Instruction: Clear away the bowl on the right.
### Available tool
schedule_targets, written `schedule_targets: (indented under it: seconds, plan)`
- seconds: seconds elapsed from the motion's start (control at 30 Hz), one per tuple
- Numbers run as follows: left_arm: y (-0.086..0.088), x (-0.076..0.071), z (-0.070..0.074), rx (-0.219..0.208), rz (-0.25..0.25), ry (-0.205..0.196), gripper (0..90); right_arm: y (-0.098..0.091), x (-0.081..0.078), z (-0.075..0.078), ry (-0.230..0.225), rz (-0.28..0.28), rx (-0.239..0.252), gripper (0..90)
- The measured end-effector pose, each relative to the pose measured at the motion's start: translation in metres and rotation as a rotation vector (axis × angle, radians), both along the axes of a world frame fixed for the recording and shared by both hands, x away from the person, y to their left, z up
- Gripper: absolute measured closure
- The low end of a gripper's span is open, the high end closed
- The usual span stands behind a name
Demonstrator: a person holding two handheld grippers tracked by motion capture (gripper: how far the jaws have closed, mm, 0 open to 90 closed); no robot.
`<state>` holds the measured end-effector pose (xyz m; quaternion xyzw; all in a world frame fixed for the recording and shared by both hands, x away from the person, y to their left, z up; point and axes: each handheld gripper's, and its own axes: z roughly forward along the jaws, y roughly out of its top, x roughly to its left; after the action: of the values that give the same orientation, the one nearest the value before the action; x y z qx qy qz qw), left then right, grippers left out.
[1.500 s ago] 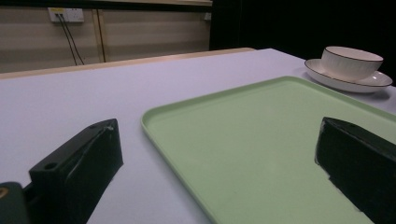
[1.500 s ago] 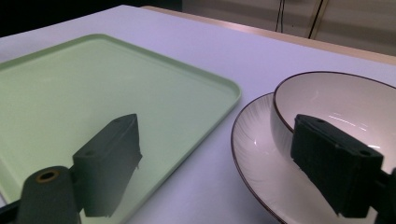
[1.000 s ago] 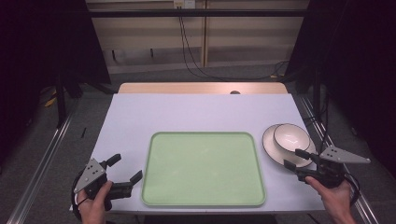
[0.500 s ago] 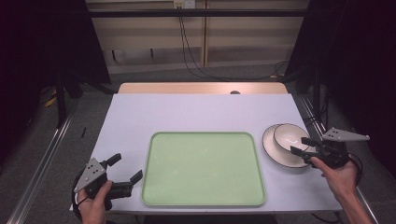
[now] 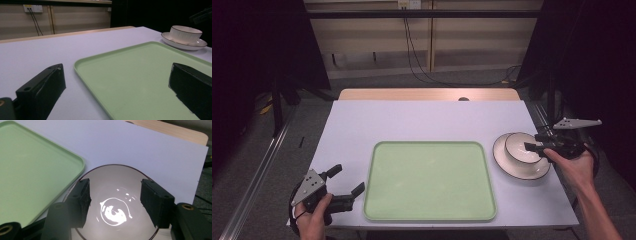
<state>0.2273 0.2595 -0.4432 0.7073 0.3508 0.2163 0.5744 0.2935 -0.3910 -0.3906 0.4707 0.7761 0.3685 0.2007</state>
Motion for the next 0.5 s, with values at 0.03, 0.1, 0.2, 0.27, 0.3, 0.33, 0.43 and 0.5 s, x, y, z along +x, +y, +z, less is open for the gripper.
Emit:
schedule_targets:
  seconds: [0.03, 0.1, 0.2, 0.27, 0.3, 0.33, 0.43, 0.5]
  plan:
    - [0.001, 0.000, 0.000, -0.002, -0.010, -0.001, 0.8, 0.000, 0.003, 0.001, 0.010, -0.008, -0.023, 43.3]
    - [0.000, 0.000, 0.000, -0.004, -0.013, 0.001, 0.8, -0.002, 0.013, -0.002, 0.031, -0.038, -0.066, 43.8]
    - [0.001, 0.001, -0.001, 0.000, -0.005, 0.002, 0.8, -0.007, 0.021, -0.007, 0.067, -0.063, -0.077, 44.1]
    - [0.001, 0.001, -0.001, -0.002, -0.004, 0.003, 0.8, -0.010, 0.023, -0.009, 0.065, -0.068, -0.087, 44.3]
    - [0.001, 0.001, -0.001, -0.003, -0.005, 0.004, 0.8, -0.012, 0.025, -0.011, 0.061, -0.060, -0.080, 44.3]
    - [0.000, 0.001, -0.001, -0.003, -0.007, 0.004, 0.8, -0.014, 0.025, -0.012, 0.075, -0.071, -0.079, 44.3]
    - [0.000, 0.001, 0.000, 0.003, -0.008, 0.003, 0.8, -0.018, 0.025, -0.017, 0.067, -0.084, -0.085, 44.4]
    - [-0.001, 0.001, -0.001, 0.000, -0.014, 0.004, 0.8, -0.019, 0.024, -0.019, 0.090, -0.091, -0.095, 44.7]
